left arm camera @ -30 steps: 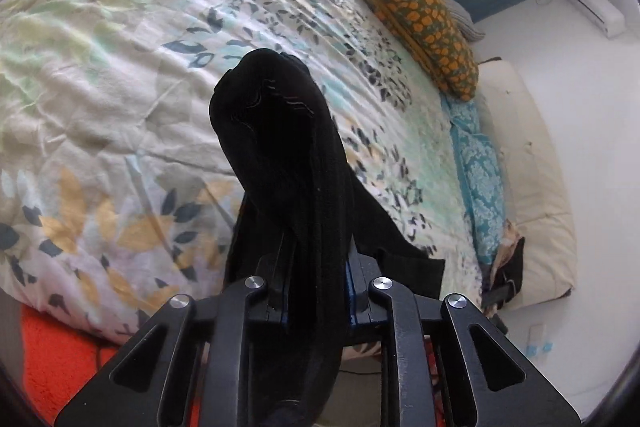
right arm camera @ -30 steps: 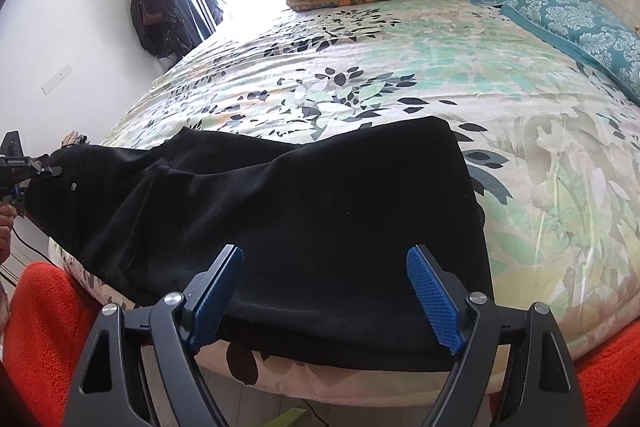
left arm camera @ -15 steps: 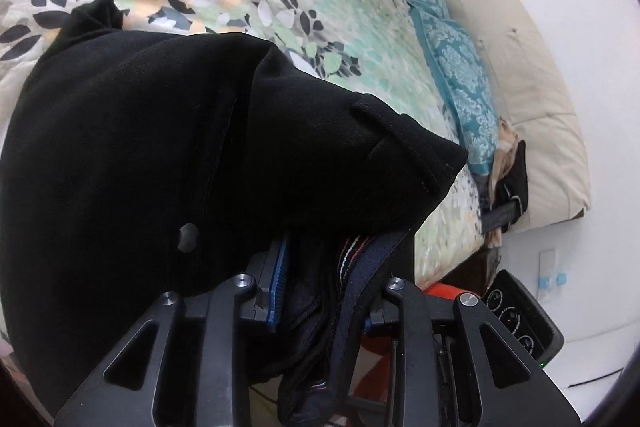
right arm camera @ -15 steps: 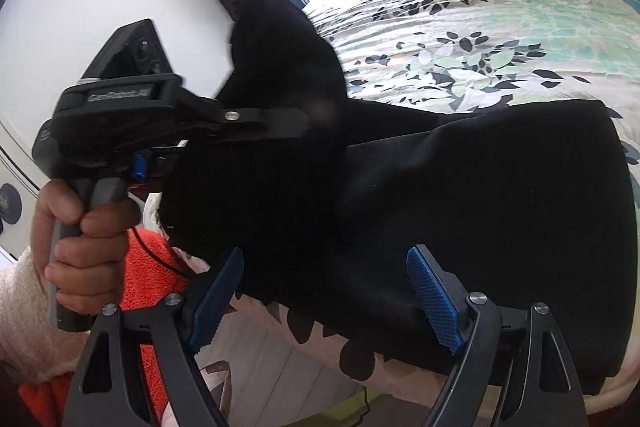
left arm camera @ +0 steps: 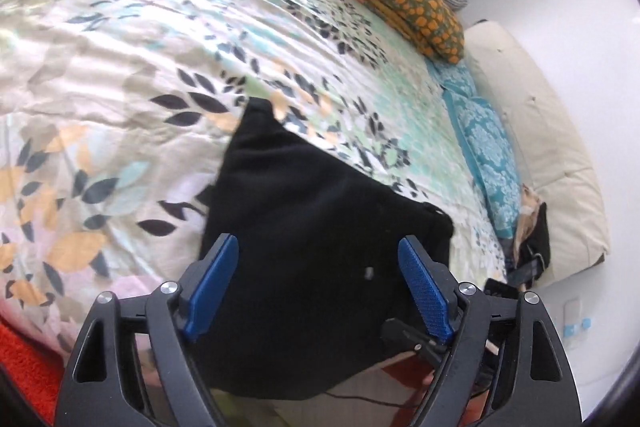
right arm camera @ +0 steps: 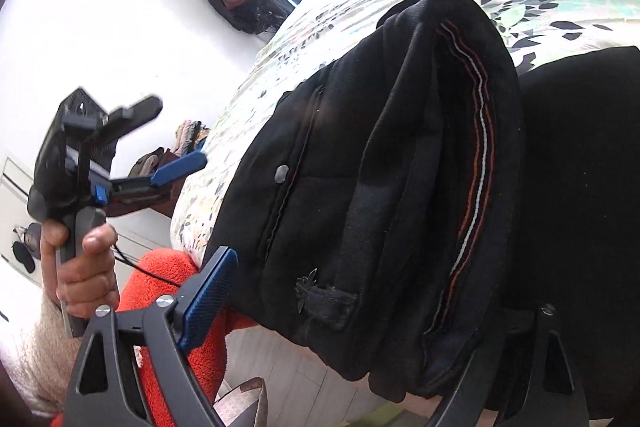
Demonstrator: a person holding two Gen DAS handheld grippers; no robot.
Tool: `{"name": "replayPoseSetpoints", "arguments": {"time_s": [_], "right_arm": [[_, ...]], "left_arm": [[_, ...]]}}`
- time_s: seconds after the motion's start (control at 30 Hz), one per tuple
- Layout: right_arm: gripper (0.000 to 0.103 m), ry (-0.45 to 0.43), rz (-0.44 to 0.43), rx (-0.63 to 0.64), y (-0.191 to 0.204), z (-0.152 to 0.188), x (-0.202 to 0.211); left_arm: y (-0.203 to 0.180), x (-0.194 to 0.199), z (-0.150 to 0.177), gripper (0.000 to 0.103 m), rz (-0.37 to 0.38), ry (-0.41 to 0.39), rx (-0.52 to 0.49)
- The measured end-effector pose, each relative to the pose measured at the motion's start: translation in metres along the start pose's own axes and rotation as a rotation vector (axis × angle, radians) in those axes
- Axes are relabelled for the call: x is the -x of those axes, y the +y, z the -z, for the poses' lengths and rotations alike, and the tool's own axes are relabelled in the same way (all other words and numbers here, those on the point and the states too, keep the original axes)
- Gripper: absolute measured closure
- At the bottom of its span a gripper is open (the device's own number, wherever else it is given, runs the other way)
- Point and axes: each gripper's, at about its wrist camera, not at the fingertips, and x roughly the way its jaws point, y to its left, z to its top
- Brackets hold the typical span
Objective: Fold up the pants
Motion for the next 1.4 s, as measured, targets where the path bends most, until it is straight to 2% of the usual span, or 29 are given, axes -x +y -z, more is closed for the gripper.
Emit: {"name": "replayPoseSetpoints", "arguments": {"time_s": [0.03, 0.07, 0.13, 0.2, 0.27, 0.33, 0.4, 0.47, 0.57, 0.6, 0.67, 0.7, 0.77, 0.8, 0.83, 0.9, 0.93, 0.97, 1.03, 1.1, 1.13, 1.17, 1.2, 1.23, 1.27, 1.3, 1.33, 1.4], "right_arm": [[0.073, 0.012, 0.071, 0.025, 0.004, -0.002, -0.001], [0.073, 0.002, 0.086, 0.026, 0.008, -0.003, 0.001], [0.076, -0.046, 0.043, -0.013, 0.011, -0.009, 0.017], [0.077, -0.122, -0.099, -0.075, 0.013, -0.019, 0.045], [0.078, -0.172, -0.159, -0.079, 0.016, -0.027, 0.075], [0.078, -0.204, -0.171, -0.091, 0.008, -0.03, 0.102], [0.078, -0.19, -0.17, -0.134, -0.014, -0.031, 0.117], [0.078, -0.158, -0.078, -0.159, -0.042, -0.025, 0.12], [0.078, -0.106, 0.044, -0.263, -0.096, -0.002, 0.107], [0.078, -0.102, 0.057, -0.286, -0.109, 0.003, 0.099], [0.077, -0.113, 0.03, -0.342, -0.124, 0.011, 0.099], [0.076, -0.117, 0.037, -0.327, -0.122, 0.009, 0.101], [0.064, -0.098, 0.125, -0.254, -0.111, -0.001, 0.107], [0.048, -0.097, 0.183, -0.234, -0.11, -0.003, 0.114], [0.042, -0.125, 0.245, -0.222, -0.109, -0.004, 0.124], [0.042, -0.23, 0.383, -0.188, -0.101, -0.004, 0.152], [0.042, -0.285, 0.422, -0.158, -0.095, -0.007, 0.165], [0.041, -0.324, 0.42, -0.122, -0.088, -0.014, 0.173], [0.041, -0.345, 0.325, -0.041, -0.066, -0.028, 0.174], [0.043, -0.315, 0.202, 0.048, -0.042, -0.034, 0.158], [0.045, -0.283, 0.169, 0.088, -0.033, -0.032, 0.145], [0.045, -0.226, 0.193, 0.113, -0.031, -0.03, 0.127], [0.049, -0.15, 0.272, 0.11, -0.038, -0.027, 0.104], [0.06, -0.083, 0.352, 0.071, -0.054, -0.018, 0.087], [0.071, -0.059, 0.383, 0.023, -0.071, -0.008, 0.079], [0.081, -0.09, 0.362, -0.01, -0.082, 0.002, 0.082], [0.082, -0.109, 0.332, -0.035, -0.086, 0.001, 0.087], [0.082, -0.096, 0.337, -0.006, -0.081, -0.005, 0.091]], "left_arm": [[0.017, 0.002, 0.003, 0.019, -0.045, -0.011, 0.029], [0.034, 0.003, 0.007, 0.02, -0.069, -0.013, 0.065], [0.062, 0.002, 0.016, 0.02, -0.09, -0.007, 0.14], [0.075, 0.005, 0.021, 0.021, -0.085, -0.023, 0.199], [0.075, 0.016, 0.018, 0.021, -0.066, -0.069, 0.194], [0.061, 0.021, 0.015, 0.02, -0.071, -0.104, 0.14], [0.045, 0.016, 0.013, 0.02, -0.081, -0.117, 0.079], [0.027, 0.006, 0.017, 0.02, -0.088, -0.106, 0.022], [-0.001, -0.014, 0.027, 0.02, -0.105, -0.062, -0.087], [-0.011, -0.019, 0.032, 0.02, -0.116, -0.051, -0.135], [-0.035, -0.023, 0.045, 0.02, -0.141, -0.049, -0.248], [-0.048, -0.025, 0.052, 0.02, -0.151, -0.054, -0.31], [-0.072, -0.031, 0.066, 0.019, -0.17, -0.062, -0.437], [-0.084, -0.035, 0.074, 0.019, -0.184, -0.059, -0.503], [-0.093, -0.041, 0.082, 0.019, -0.201, -0.053, -0.565], [-0.107, -0.05, 0.097, 0.019, -0.233, -0.045, -0.651], [-0.11, -0.054, 0.103, 0.019, -0.23, -0.037, -0.671], [-0.113, -0.059, 0.107, 0.019, -0.216, -0.023, -0.679], [-0.117, -0.069, 0.114, 0.019, -0.191, 0.014, -0.688], [-0.121, -0.081, 0.121, 0.019, -0.19, 0.045, -0.712], [-0.123, -0.085, 0.125, 0.019, -0.198, 0.05, -0.73], [-0.124, -0.087, 0.129, 0.019, -0.209, 0.051, -0.748], [-0.125, -0.087, 0.13, 0.019, -0.212, 0.052, -0.757], [-0.124, -0.084, 0.13, 0.019, -0.201, 0.062, -0.75], [-0.122, -0.08, 0.128, 0.019, -0.188, 0.074, -0.73], [-0.119, -0.074, 0.124, 0.019, -0.178, 0.077, -0.701], [-0.115, -0.067, 0.118, 0.019, -0.165, 0.074, -0.665], [-0.106, -0.059, 0.098, 0.018, -0.142, 0.053, -0.581]]}}
